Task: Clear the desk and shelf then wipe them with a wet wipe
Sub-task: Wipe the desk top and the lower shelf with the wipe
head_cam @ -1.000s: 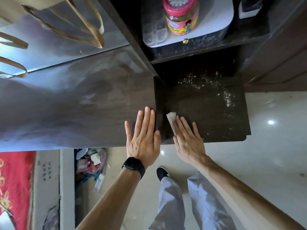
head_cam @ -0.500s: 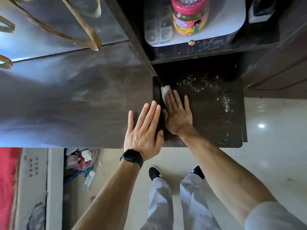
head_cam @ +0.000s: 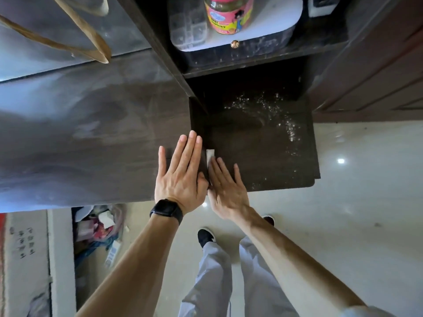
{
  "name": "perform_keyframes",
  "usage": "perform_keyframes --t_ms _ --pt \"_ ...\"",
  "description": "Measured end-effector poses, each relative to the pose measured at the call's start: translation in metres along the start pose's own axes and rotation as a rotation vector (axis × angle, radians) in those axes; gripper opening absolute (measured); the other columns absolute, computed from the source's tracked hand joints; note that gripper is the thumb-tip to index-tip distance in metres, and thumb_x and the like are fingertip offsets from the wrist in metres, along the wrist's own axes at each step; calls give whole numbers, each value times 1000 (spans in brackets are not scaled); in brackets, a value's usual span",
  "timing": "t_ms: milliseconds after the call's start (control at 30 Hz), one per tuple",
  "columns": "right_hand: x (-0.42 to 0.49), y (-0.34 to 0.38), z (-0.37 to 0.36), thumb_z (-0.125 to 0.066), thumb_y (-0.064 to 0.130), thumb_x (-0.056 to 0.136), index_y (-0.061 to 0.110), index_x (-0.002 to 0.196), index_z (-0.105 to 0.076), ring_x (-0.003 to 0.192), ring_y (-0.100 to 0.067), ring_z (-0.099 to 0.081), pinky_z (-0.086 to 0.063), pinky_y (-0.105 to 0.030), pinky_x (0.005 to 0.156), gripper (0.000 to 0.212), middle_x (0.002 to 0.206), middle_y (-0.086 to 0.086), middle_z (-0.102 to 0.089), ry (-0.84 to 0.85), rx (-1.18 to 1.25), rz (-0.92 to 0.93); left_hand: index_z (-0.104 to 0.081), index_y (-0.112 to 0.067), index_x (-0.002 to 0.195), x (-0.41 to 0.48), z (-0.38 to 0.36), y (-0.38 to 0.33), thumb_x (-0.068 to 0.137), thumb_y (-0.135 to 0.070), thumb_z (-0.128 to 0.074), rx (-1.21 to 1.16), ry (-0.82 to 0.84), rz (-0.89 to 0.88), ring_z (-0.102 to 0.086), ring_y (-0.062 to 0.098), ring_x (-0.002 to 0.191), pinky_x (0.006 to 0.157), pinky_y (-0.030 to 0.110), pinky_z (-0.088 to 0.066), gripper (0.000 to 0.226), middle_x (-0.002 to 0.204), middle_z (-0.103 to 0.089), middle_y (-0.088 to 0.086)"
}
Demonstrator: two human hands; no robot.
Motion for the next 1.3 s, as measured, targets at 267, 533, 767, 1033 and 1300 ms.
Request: perform_keyframes --t_ms 267,533,767,1033,1300 --pt "-91 -105 7 -8 46 103 16 157 5 153 -16 10 2 -49 123 63 166 -1 8 -143 -65 -505 -7 -18 157 -2 -1 -2 89 -34 -30 -6 -19 -9 9 13 150 120 47 13 73 164 3 -3" --pt "-50 2 -20 -53 45 85 10 158 -9 154 -20 5 -4 -52 123 92 167 -6 -5 -59 -63 -76 -4 -19 157 -4 -3 0 91 -33 -33 -40 -41 -20 5 14 151 121 54 2 73 165 0 -3" --pt "-59 -7 -18 -61 44 85 10 158 -4 154 -20 6 -6 -52 123 99 167 -6 -1 -124 -128 -194 -5 -19 157 -5 -5 0 92 -33 -35 -79 -62 -33 5 14 151 121 53 3 73 165 0 -3" --pt "-82 -59 16 -70 14 76 3 148 -33 126 -32 -43 -43 -41 97 82 150 -14 -39 -250 -168 -622 -5 -18 157 -6 -3 1 97 -34 -29 -114 -107 -62 7 13 151 121 53 4 67 165 1 -3" --pt "-93 -45 12 -55 9 97 14 152 -22 104 -35 -61 -53 -39 88 64 127 -21 -49 -315 235 -703 -2 -25 157 -79 1 42 101 -36 -24 -218 -140 -61 13 14 150 120 55 7 62 164 9 -6"
Point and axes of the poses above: each hand's wrist, its own x-axis towards the middle knuckle, its own z-axis out of the back of the hand, y = z × x, the point moved 5 cm from there along x, towards the middle knuckle
